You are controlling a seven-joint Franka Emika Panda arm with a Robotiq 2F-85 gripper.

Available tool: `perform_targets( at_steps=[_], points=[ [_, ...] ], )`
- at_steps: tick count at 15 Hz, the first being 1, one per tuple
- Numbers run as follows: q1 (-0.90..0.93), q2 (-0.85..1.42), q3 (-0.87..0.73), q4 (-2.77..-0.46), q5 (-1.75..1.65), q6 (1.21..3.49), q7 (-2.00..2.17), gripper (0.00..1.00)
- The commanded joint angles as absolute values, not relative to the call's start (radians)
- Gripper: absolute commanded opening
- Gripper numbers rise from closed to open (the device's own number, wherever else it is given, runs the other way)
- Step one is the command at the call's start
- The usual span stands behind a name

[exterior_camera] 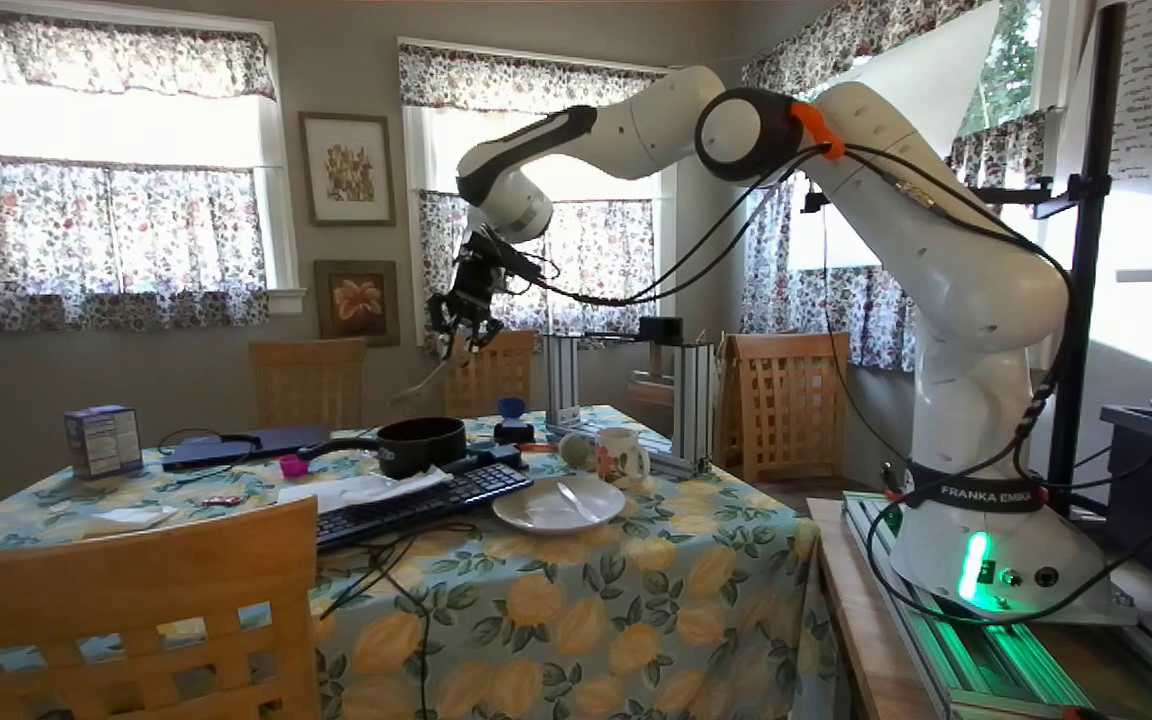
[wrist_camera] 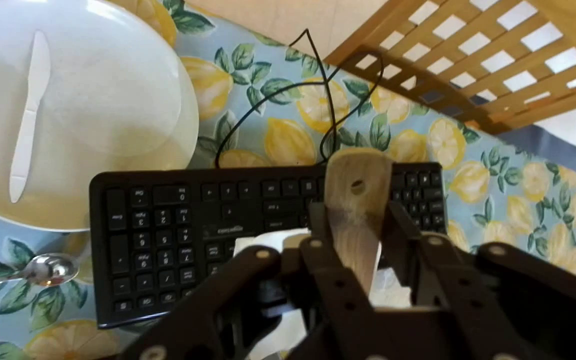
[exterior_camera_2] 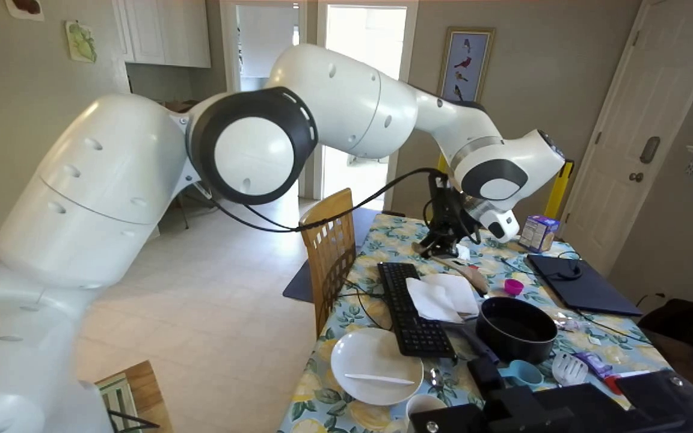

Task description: Put the wooden spoon in the pot

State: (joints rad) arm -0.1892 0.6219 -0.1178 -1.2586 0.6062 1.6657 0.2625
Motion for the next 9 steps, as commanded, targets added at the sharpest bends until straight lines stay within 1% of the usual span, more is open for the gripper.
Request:
perform_targets(
  at_steps=[1, 5, 6, 9],
  points=[
    [-0.207, 0.588, -0.123, -1.327, 0.592, 1.756, 0.32, 0.08],
    [-0.211, 0.613, -0.129, -1.328, 0.573, 1.803, 0.352, 0.08],
    [-0.21, 0.661, -0.124, -1.268, 0.568, 1.801, 0.367, 0.08],
    [-0.203, 0.694, -0.121, -1.242, 0.529, 1.807, 0.388, 0.08]
  ],
)
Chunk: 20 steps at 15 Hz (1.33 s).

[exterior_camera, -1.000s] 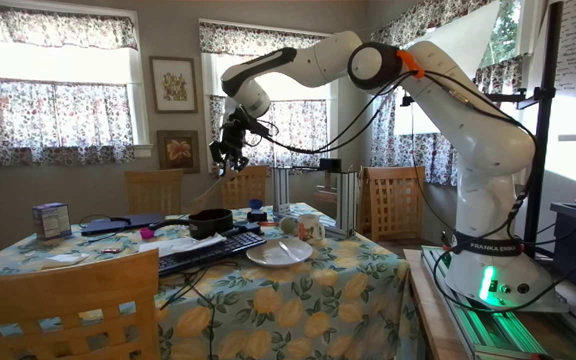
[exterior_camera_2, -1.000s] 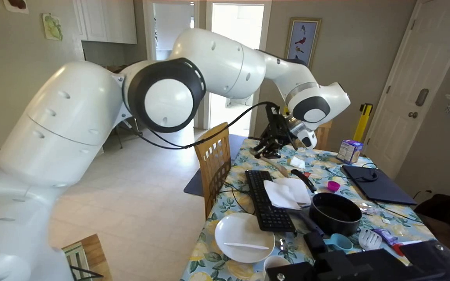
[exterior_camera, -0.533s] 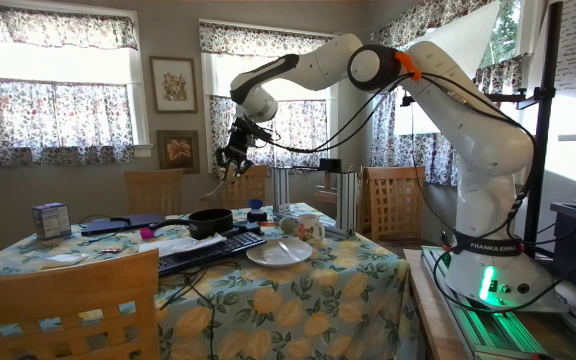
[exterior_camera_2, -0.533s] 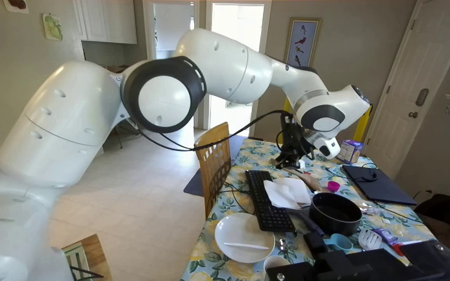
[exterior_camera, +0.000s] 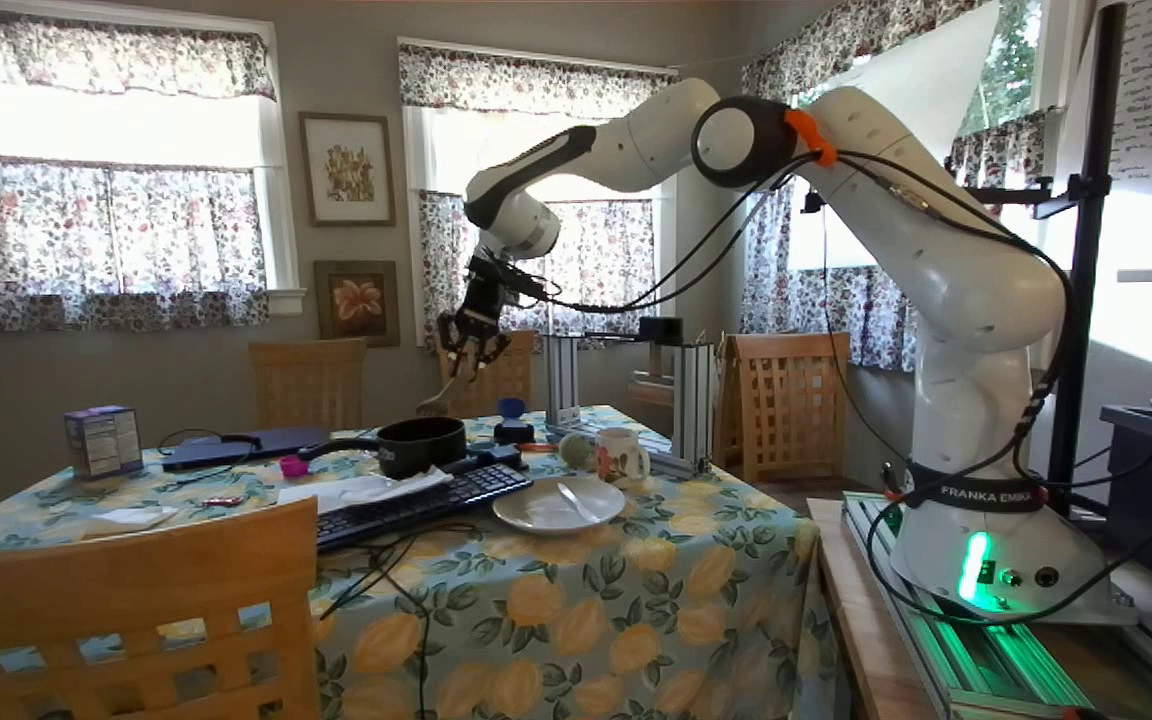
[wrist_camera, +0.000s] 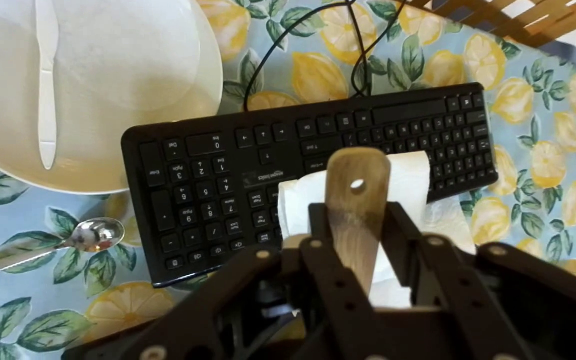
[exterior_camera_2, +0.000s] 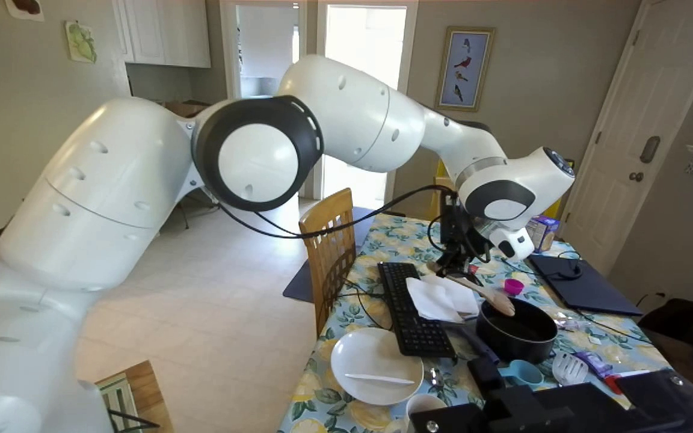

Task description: Put the wooden spoon in the pot

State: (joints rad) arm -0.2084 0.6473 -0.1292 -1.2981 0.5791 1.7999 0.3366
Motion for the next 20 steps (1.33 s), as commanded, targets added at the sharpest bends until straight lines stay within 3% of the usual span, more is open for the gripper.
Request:
perform_targets(
  at_steps=[1, 7, 20],
  points=[
    [-0.199, 0.701, -0.122, -1.238, 0.511, 1.809, 0.399, 0.08],
    [-0.195, 0.731, -0.117, -1.209, 0.447, 1.801, 0.438, 0.08],
    [-0.177, 0.937, -0.095, -0.919, 0.322, 1.749, 0.432, 0.08]
  ],
)
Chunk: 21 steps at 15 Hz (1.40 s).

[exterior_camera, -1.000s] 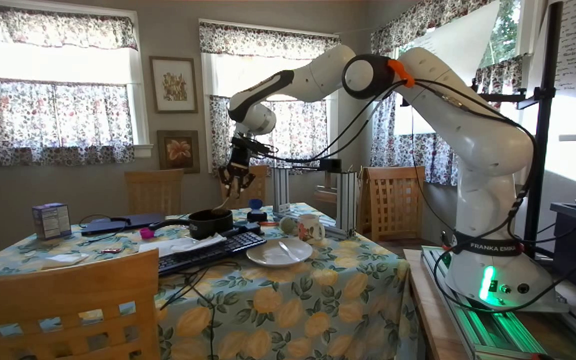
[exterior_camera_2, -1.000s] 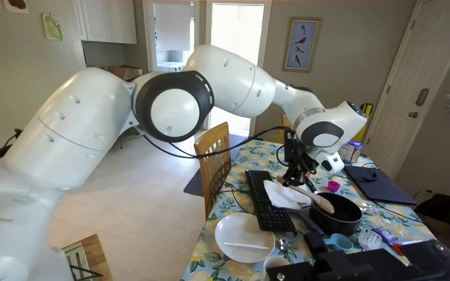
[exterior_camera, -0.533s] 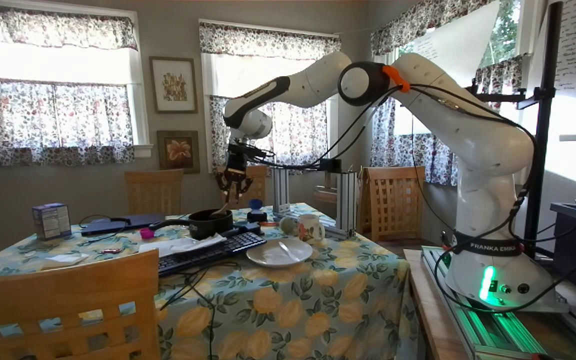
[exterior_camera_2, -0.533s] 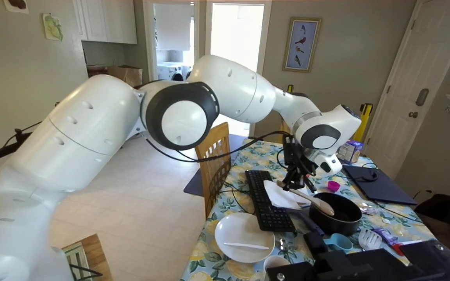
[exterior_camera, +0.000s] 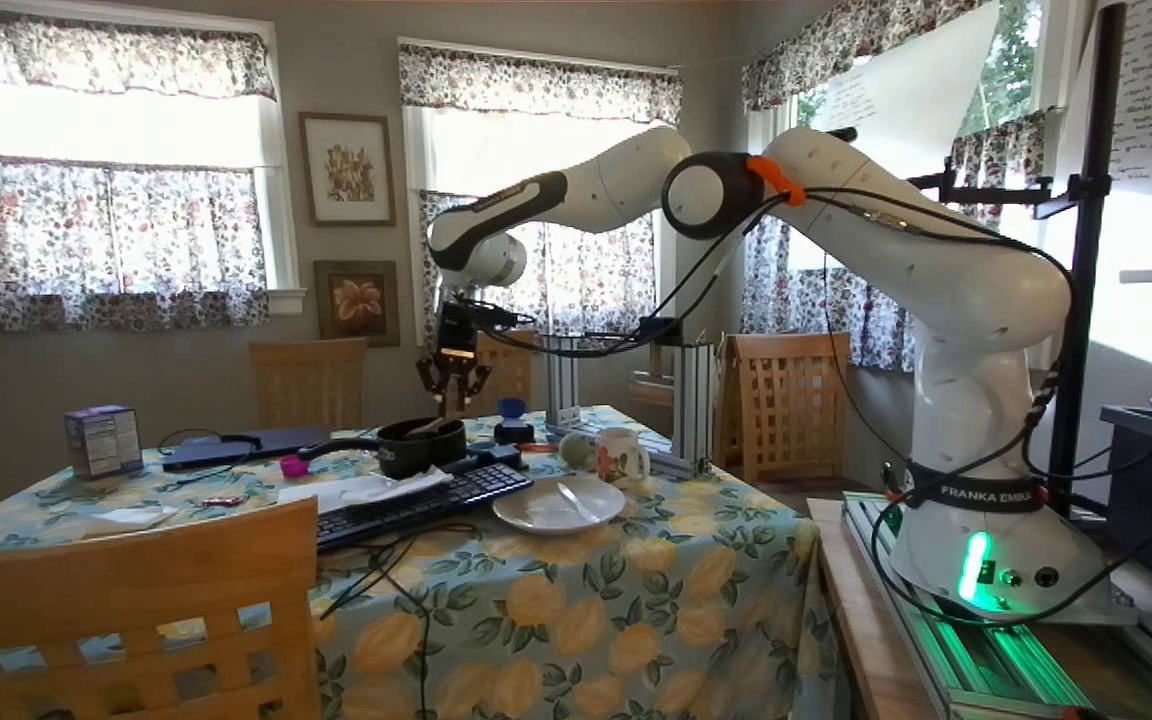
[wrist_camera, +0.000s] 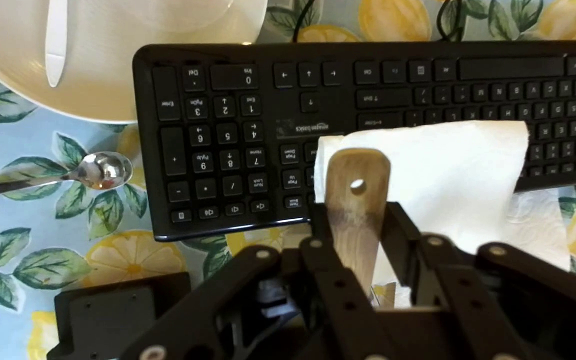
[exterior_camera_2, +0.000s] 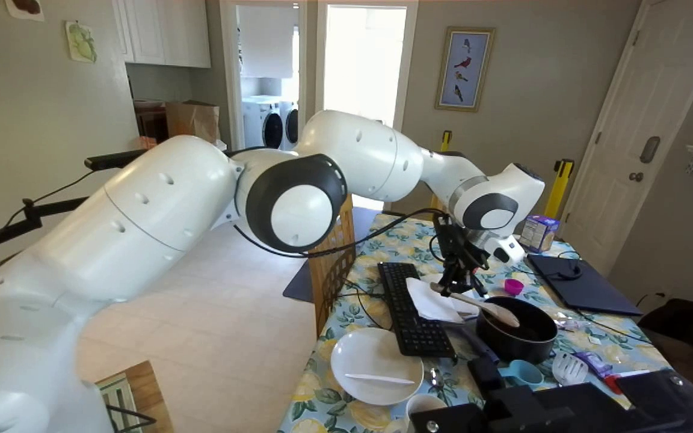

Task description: Put the wooden spoon in the pot

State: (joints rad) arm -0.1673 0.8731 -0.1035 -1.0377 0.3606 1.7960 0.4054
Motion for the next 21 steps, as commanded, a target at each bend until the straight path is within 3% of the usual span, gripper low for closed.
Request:
perform_targets(
  at_steps=[1, 11, 17, 19, 21],
  points=[
    [-0.18, 0.948, -0.094, -0.899, 0.317, 1.739, 0.434, 0.08],
    [-0.204, 1.117, -0.078, -0.639, 0.296, 1.61, 0.446, 0.08],
    [-0.2, 1.12, -0.118, -0.614, 0.315, 1.585, 0.431, 0.08],
    [-0.201, 1.112, -0.117, -0.611, 0.321, 1.584, 0.425, 0.58],
    [-0.197, 1.101, -0.115, -0.609, 0.32, 1.587, 0.417, 0.62]
  ],
)
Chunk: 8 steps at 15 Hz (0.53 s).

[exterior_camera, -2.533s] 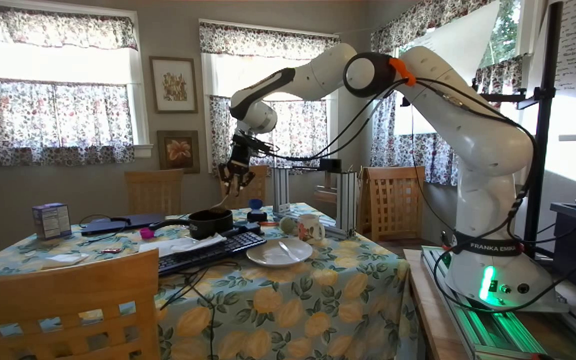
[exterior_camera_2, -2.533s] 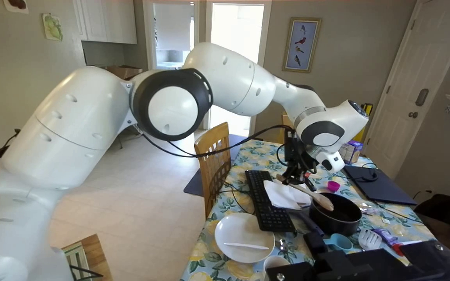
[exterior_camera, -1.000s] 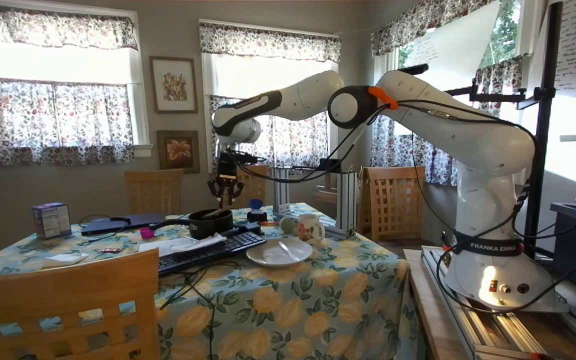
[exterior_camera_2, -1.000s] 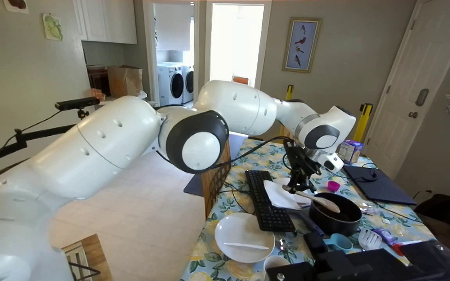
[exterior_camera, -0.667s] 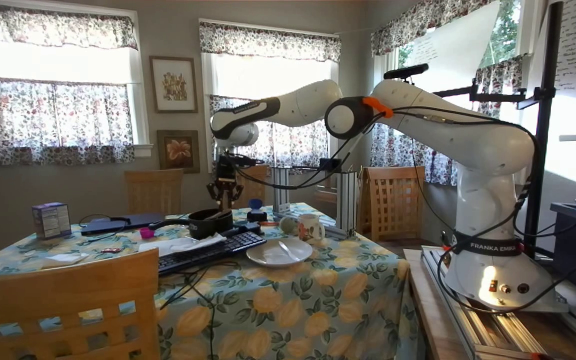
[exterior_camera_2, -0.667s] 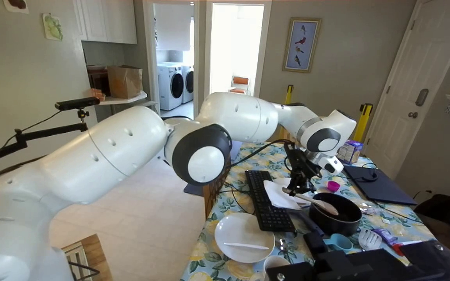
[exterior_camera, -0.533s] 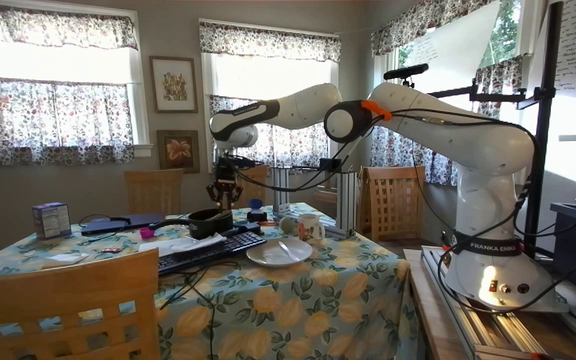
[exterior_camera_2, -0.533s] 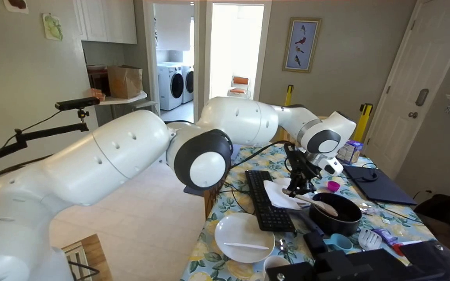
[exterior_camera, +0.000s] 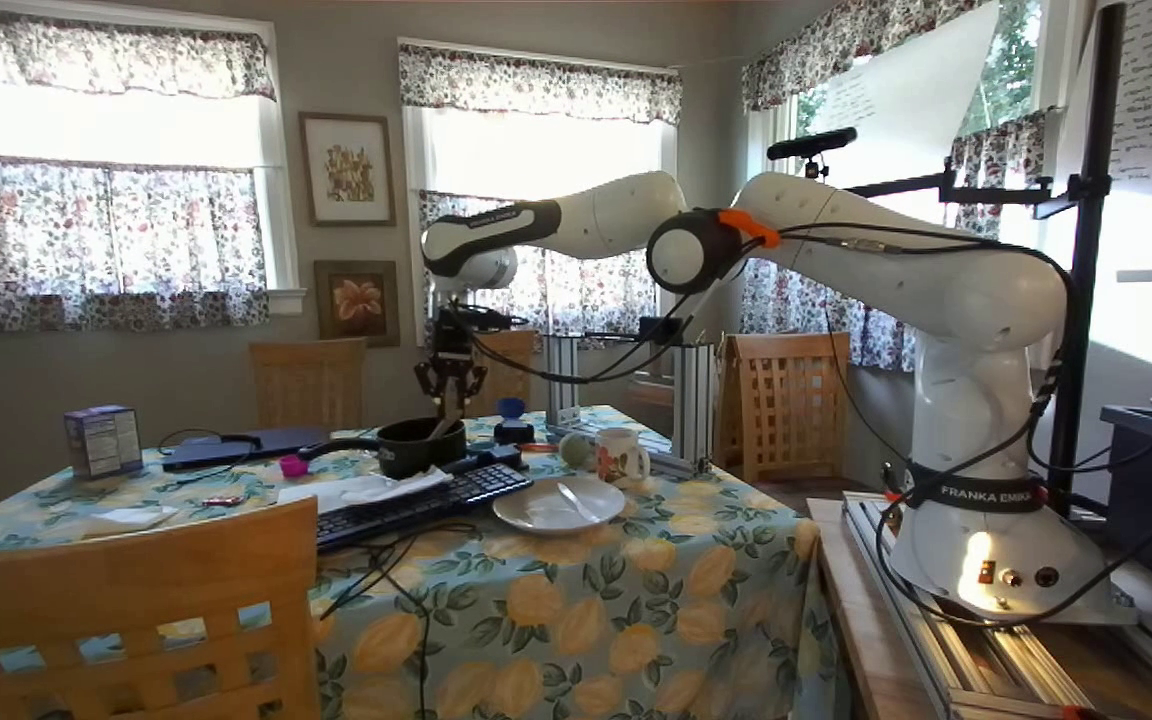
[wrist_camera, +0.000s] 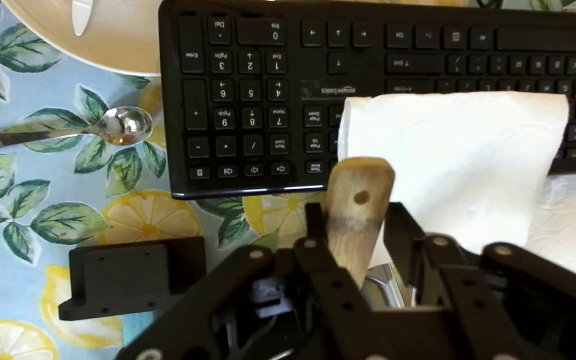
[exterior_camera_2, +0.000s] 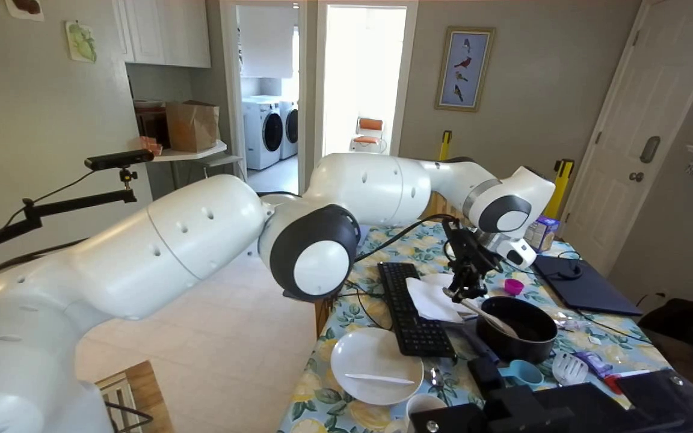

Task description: Put the wooden spoon in the pot

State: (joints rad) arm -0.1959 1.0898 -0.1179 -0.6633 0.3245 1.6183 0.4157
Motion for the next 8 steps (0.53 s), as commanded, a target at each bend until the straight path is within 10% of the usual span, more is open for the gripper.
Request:
perform_targets(
  at_steps=[1, 5, 8],
  points=[
    [-0.192, 1.095, -0.118, -0.609, 0.316, 1.588, 0.415, 0.68],
    [-0.167, 1.072, -0.124, -0.604, 0.304, 1.58, 0.403, 0.96],
    [-0.14, 1.044, -0.133, -0.611, 0.287, 1.558, 0.372, 1.0]
  ],
)
